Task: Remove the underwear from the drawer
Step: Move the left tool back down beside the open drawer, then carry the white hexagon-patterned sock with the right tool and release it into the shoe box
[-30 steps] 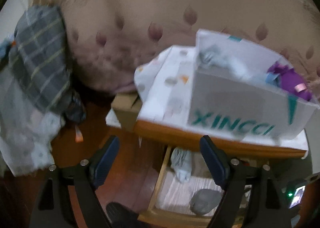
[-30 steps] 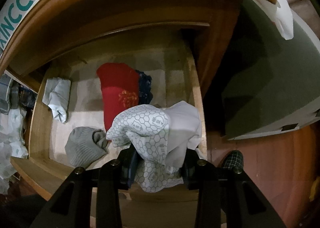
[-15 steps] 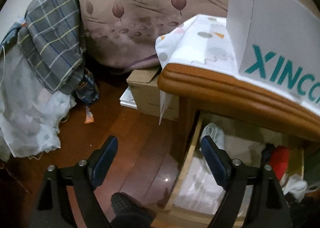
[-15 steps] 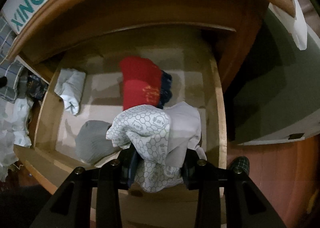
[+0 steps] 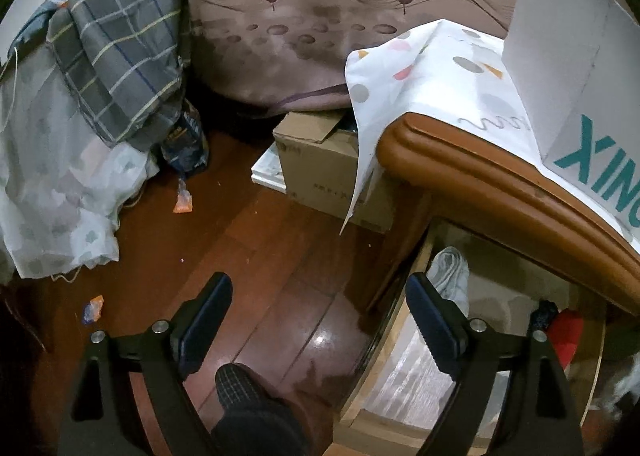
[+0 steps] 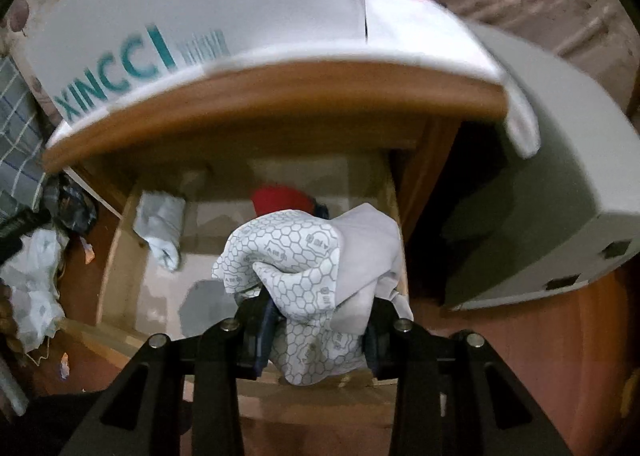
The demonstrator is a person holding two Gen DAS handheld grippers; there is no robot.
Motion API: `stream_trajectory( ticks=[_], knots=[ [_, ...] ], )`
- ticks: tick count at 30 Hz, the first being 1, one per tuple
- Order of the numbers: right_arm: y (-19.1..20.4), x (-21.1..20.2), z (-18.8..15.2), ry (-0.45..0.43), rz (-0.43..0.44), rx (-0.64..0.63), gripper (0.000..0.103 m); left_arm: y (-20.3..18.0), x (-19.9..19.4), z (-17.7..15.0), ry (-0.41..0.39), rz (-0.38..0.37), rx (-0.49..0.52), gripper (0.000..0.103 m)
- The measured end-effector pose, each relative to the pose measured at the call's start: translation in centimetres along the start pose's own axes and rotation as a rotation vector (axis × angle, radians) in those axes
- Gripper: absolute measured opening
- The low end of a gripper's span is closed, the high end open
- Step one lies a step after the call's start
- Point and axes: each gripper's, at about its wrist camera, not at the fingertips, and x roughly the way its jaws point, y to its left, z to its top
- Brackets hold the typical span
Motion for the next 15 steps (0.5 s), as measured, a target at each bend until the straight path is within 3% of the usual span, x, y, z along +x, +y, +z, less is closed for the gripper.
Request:
stream_trajectory(
  ticks=[5,10,15],
  knots=[
    [0.1,-6.1,3.8,-0.106,0.000,-0.032,0.036,1.5,-0.1,0.3,0.002,0.004,-0.057,0.087],
    [0.9,-12.8,9.8,-0.240,0.003,-0.075,0.036,2.5,0.1,0.6,0.012,0.015,-0.100,0.087],
    [3.2,-15.6,15.0,-0.324,0.003,-0.113,0.036,3.0,0.4,0.8,0.023,0.021,-0.110,0.087]
  ],
)
